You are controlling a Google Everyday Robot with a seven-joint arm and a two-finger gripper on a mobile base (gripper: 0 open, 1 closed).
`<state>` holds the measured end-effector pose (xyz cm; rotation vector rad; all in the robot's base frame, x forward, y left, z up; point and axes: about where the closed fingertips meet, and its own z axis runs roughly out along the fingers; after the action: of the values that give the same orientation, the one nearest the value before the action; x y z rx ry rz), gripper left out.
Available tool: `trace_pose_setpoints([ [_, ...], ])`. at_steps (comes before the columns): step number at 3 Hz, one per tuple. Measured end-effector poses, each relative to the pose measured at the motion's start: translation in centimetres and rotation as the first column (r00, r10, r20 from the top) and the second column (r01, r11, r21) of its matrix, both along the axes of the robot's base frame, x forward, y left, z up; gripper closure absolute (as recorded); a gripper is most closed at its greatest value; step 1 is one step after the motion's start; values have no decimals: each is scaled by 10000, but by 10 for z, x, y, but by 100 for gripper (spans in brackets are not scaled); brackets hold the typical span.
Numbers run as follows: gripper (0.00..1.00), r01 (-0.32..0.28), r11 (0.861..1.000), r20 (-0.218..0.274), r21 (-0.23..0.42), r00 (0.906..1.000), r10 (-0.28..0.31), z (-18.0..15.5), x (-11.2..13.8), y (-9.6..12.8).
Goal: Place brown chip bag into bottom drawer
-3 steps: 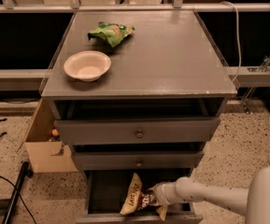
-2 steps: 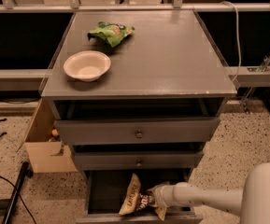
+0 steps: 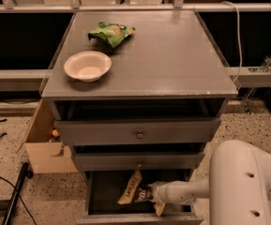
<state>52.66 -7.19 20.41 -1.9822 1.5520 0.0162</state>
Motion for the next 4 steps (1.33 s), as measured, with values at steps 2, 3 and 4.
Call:
trace_pose_setpoints([
  [2, 100, 63, 10000, 136, -67, 9999, -62, -3, 6, 0],
  [3, 100, 187, 9998, 343, -72, 9992, -185, -8, 16, -3],
  [4, 100, 343, 9994, 536, 59, 9980, -345, -12, 29, -7],
])
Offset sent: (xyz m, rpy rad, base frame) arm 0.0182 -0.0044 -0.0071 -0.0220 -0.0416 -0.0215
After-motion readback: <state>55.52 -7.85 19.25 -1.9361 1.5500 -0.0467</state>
